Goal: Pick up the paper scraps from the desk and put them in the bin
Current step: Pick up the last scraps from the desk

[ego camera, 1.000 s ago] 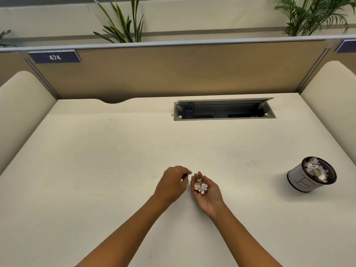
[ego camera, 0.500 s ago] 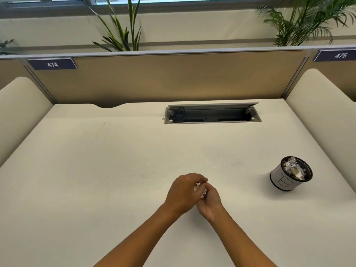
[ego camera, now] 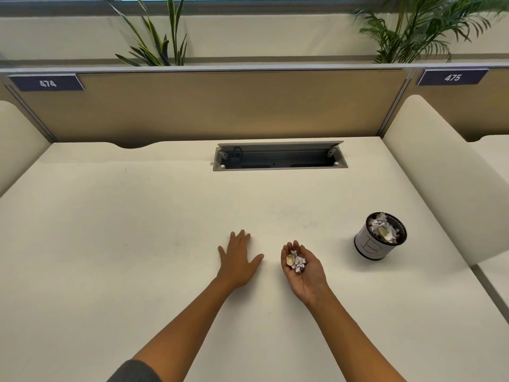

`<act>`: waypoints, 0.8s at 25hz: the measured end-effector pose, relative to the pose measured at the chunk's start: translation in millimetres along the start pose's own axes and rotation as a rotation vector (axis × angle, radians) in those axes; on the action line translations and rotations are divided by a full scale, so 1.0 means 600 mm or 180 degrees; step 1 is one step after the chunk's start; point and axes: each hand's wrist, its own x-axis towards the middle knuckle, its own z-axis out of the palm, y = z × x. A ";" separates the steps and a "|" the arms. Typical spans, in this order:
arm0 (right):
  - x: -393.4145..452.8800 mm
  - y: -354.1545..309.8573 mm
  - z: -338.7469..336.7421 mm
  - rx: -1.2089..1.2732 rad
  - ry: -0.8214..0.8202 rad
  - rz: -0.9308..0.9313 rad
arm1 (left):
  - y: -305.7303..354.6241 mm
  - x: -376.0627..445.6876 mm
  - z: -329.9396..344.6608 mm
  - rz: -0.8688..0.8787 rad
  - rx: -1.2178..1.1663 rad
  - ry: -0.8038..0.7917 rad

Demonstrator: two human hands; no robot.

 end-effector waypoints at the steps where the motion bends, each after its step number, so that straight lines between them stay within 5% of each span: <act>1: -0.004 -0.015 -0.001 0.0030 -0.0015 -0.0063 | 0.001 0.001 0.007 -0.0067 0.0045 -0.0128; 7: -0.037 -0.144 0.019 0.0326 -0.0242 -0.0569 | -0.005 -0.001 0.009 -0.0099 0.0086 -0.0571; 12: -0.065 -0.279 0.039 0.0166 -0.0420 -0.1557 | -0.003 -0.004 0.006 -0.0065 0.0184 -0.0543; 20: -0.042 -0.359 0.022 -0.2591 0.0307 -0.2947 | -0.004 -0.006 0.003 -0.0040 0.0108 -0.0522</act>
